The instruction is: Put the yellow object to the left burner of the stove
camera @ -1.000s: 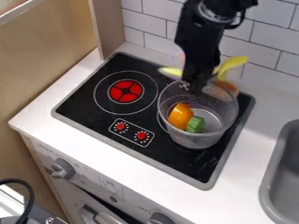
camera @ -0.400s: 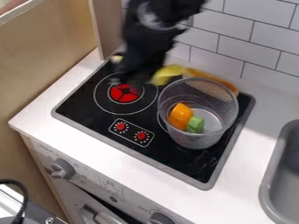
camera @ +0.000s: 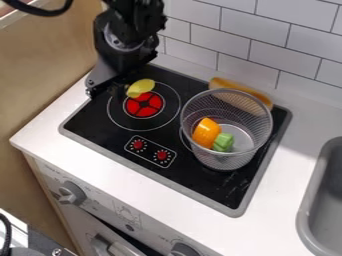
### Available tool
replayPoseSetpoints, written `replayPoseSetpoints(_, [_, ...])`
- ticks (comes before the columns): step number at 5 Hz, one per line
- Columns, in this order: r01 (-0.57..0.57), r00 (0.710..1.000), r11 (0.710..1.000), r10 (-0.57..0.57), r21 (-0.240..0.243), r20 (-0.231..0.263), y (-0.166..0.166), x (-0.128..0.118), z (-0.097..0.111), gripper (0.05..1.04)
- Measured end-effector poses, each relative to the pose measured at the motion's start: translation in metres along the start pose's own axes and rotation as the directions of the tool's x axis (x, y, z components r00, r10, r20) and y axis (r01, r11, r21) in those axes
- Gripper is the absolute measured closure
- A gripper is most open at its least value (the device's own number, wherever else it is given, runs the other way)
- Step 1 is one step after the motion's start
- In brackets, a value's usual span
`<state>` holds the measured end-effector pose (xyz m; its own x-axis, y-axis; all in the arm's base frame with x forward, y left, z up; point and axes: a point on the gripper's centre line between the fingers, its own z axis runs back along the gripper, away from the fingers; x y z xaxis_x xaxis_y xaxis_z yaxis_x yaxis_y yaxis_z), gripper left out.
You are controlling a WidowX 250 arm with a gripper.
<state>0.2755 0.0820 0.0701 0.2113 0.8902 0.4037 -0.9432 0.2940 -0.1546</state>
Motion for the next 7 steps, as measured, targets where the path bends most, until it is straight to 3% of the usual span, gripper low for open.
replayPoseSetpoints(2, [0.009,0.999,0.999,-0.01,-0.039,-0.033,0.002,0.012,-0.029,0.775])
replayPoseSetpoints(3, [-0.005,0.999,0.998,0.003,-0.058,-0.043,0.003,0.002,-0.039,0.716])
replayPoseSetpoints(4, [-0.022,0.999,0.997,0.019,-0.073,-0.043,0.0,-0.002,-0.039,0.422])
replayPoseSetpoints(5, [-0.032,0.998,0.999,0.03,-0.036,-0.054,0.0,-0.007,-0.036,0.144])
replayPoseSetpoints(6, [-0.035,0.998,0.999,0.035,-0.001,-0.055,-0.005,-0.009,-0.029,0.082])
replayPoseSetpoints(7, [-0.035,0.997,0.998,0.038,0.053,-0.062,-0.01,-0.008,-0.012,0.084])
